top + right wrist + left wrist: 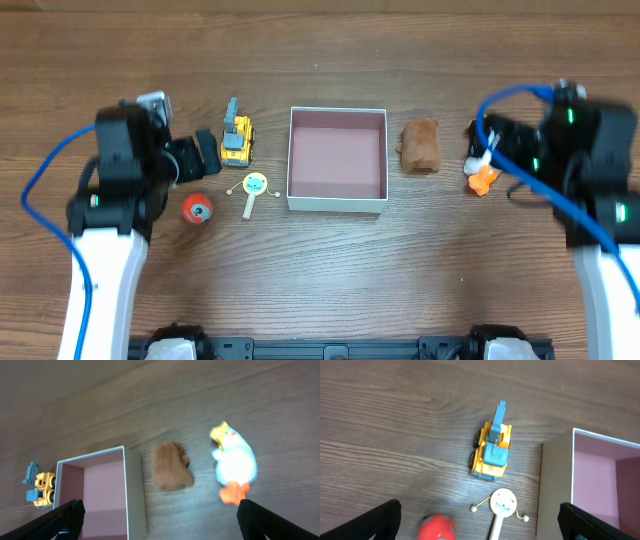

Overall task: Pack container
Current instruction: 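Grasp the brown plush with the right gripper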

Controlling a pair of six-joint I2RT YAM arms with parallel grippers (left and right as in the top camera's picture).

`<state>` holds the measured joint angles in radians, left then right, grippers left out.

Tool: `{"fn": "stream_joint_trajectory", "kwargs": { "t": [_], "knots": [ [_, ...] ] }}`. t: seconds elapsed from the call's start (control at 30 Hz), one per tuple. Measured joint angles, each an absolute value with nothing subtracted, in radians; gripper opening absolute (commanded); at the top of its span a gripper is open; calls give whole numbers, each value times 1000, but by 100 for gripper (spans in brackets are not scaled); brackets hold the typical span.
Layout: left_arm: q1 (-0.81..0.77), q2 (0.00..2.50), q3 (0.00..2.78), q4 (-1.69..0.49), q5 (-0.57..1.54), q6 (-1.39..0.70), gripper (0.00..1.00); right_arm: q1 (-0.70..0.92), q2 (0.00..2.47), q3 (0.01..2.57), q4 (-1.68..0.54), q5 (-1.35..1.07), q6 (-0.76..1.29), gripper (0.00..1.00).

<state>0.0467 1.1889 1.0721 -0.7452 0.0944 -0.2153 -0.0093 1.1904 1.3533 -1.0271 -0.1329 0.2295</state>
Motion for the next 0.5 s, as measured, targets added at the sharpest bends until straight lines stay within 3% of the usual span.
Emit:
{"fn": "stream_joint_trajectory", "kwargs": {
  "t": [0.23,0.5],
  "knots": [
    [47,1395,1108,-764,105,-210,100,64,1560,1430,-1025,-145,171,100],
    [47,1547,1108,-764,106,-210,100,99,1810,1430,-987,-133,158,100]
  ]
}}
